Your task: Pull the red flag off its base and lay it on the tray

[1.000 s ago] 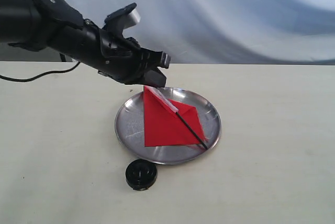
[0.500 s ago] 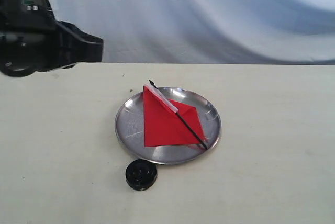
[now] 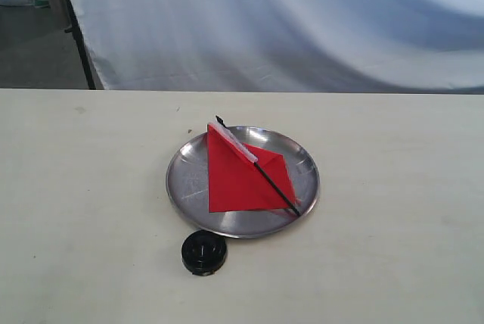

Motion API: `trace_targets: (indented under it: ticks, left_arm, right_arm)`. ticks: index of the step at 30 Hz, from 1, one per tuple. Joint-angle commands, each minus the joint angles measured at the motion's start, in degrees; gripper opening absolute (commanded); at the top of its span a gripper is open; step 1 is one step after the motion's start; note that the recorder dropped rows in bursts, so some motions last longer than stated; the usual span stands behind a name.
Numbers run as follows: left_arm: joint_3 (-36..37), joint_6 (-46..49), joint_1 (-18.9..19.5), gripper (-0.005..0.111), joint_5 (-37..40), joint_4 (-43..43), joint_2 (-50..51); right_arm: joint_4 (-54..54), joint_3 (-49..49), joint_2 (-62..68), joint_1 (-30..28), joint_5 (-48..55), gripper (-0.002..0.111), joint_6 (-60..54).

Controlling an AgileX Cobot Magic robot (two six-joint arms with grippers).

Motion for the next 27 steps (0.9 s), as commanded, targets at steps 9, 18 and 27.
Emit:
trace_targets:
  ticks: [9,18,27]
  left_arm:
    - [15.4,-10.6,-0.3,0.000,0.4,-1.1,-13.6]
    - [20.8,-10.7,-0.3,0.000,3.9,-3.7,-19.3]
    - [20.8,-10.8,-0.3,0.000,8.1,-7.5,-20.4]
  right_arm:
    - [0.1,0.2,-0.4,0.1,-0.4,-0.001,0.1]
    - [0.1,0.2,-0.4,0.1,-0.4,-0.001,0.1]
    - [0.1,0.2,-0.4,0.1,-0.4,-0.001,0.1]
